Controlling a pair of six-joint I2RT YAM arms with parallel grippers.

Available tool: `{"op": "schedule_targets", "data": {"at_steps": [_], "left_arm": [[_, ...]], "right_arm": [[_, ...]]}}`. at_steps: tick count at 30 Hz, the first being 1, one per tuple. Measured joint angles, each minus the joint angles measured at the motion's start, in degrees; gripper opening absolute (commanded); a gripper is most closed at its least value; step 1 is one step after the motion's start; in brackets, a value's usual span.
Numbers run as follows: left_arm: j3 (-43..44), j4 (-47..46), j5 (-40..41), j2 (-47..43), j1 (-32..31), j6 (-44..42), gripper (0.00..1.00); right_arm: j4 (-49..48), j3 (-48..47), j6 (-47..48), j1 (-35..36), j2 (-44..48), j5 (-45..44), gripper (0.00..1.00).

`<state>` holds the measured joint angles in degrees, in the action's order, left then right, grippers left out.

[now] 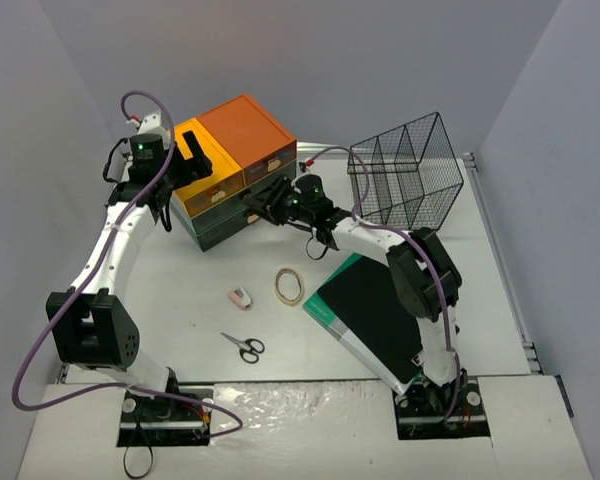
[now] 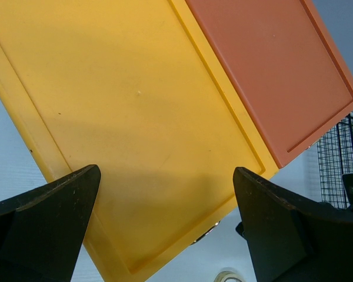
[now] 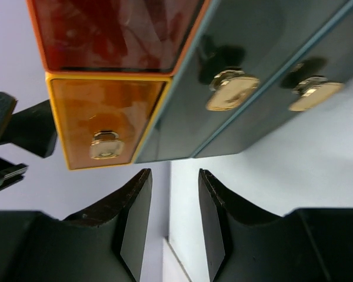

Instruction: Organize the desk

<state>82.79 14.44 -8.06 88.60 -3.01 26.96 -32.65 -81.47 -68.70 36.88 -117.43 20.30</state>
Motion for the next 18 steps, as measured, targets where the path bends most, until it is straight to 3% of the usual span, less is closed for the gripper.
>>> {"op": "schedule_targets", "data": {"at_steps": [4, 12, 18], "left_arm": [[0.0, -0.1, 0.0, 0.0, 0.0, 0.0, 0.97], [-0.1, -0.3, 0.0, 0.0, 0.0, 0.0, 0.97], [-0.2, -0.4, 0.0, 0.0, 0.0, -0.2, 0.97]], "right_arm": [[-5.5, -1.0, -3.8, 1.8, -2.1, 1.4, 0.36], [-9.2, -12.8, -8.4, 5.4, -7.7, 2.1, 0.45], [-10.6, -16.5, -10.7, 5.9, -10.3, 2.3, 0.46]]}}
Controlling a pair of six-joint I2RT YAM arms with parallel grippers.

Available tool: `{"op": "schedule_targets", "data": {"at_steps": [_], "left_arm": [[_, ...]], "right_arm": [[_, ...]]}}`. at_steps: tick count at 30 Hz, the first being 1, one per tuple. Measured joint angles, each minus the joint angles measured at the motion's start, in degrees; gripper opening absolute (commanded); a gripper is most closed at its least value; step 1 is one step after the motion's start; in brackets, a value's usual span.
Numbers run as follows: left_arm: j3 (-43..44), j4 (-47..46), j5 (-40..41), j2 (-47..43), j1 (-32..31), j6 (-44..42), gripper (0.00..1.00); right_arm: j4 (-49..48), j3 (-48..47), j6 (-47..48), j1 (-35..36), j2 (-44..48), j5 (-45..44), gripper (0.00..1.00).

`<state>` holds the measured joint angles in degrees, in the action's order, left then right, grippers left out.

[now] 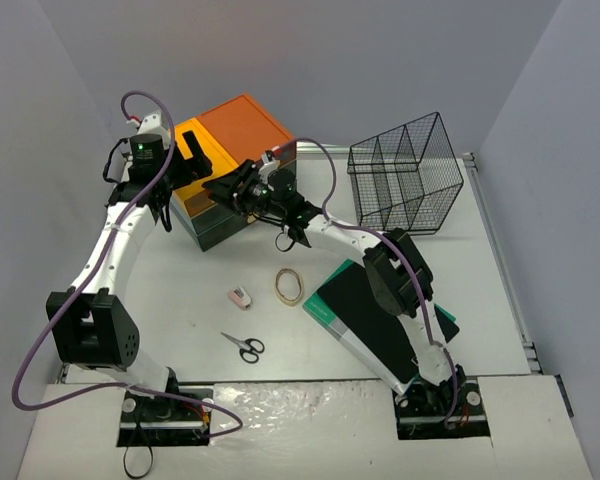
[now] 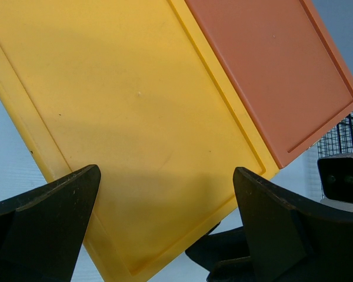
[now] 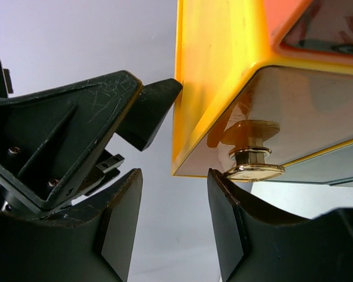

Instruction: Organize the desk

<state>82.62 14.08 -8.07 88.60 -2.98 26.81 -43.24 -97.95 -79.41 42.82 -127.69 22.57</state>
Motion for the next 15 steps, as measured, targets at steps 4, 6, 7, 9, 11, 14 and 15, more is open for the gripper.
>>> {"op": "schedule_targets", "data": {"at_steps": [4, 6, 7, 9, 11, 14, 15], "left_arm": [[0.0, -0.1, 0.0, 0.0, 0.0, -0.1, 0.97], [-0.1, -0.1, 0.0, 0.0, 0.0, -0.2, 0.97], [-0.1, -0.1, 0.0, 0.0, 0.0, -0.2, 0.97], [-0.1, -0.1, 0.0, 0.0, 0.0, -0.2, 0.97], [-0.1, -0.2, 0.0, 0.0, 0.0, -0.2, 0.97], [-0.1, -0.2, 0.1, 0.0, 0.0, -0.2, 0.97], [-0.1, -0.2, 0.1, 0.0, 0.0, -0.2, 0.97]], "right_arm": [[-0.2, 0.2, -0.9, 0.0, 0.0, 0.0, 0.46], [-1.4, 1.1, -1.4, 0.0, 0.0, 0.0, 0.46], [-2.1, 1.5, -1.6, 0.0, 0.1, 0.0, 0.46], [-3.2, 2.4, -1.9, 0.0, 0.3, 0.0, 0.46], [-2.5, 4.1, -1.9, 0.0, 1.0, 0.1, 0.46], [-0.3, 6.4, -1.6, 0.0, 1.3, -0.2, 0.46], [0.4, 7.2, -1.6, 0.0, 1.3, -0.3, 0.46]]}}
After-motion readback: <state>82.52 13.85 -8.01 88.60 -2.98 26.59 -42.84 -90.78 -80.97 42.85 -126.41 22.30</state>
